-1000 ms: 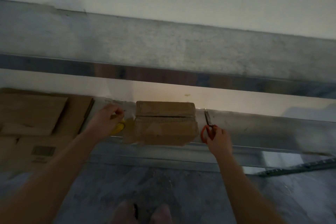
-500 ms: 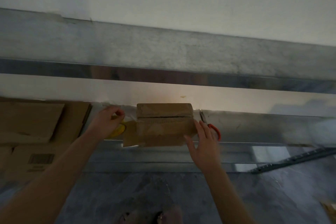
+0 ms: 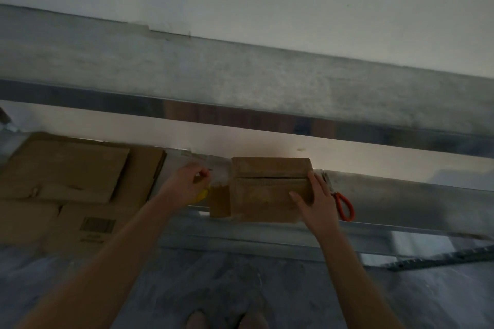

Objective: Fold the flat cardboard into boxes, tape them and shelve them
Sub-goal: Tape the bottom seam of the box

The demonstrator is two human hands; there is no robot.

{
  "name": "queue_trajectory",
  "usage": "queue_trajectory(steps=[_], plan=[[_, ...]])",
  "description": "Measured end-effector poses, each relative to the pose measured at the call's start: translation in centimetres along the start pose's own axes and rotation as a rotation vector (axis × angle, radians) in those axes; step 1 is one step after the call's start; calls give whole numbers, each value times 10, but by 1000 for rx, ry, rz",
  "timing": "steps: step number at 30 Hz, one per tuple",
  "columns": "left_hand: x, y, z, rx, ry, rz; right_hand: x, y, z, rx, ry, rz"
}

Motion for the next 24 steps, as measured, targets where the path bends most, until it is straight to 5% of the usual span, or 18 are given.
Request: queue_trajectory(steps=[16,24], plan=[[-29,25,45,-54,-88,-47,-13,10,11,-242,-81,71],[-47,20,64,-80,-91,-84,-65,92,6,-398,-270,421]])
Point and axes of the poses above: each hand's wrist, its own x-axis towards the middle knuckle, its own z-axis out of the back of the hand, y = z × x, the point moved 8 cm from there along x, towards the middle knuckle, and after that the axes turned 3 degrees about -z, right-handed, at the moved point
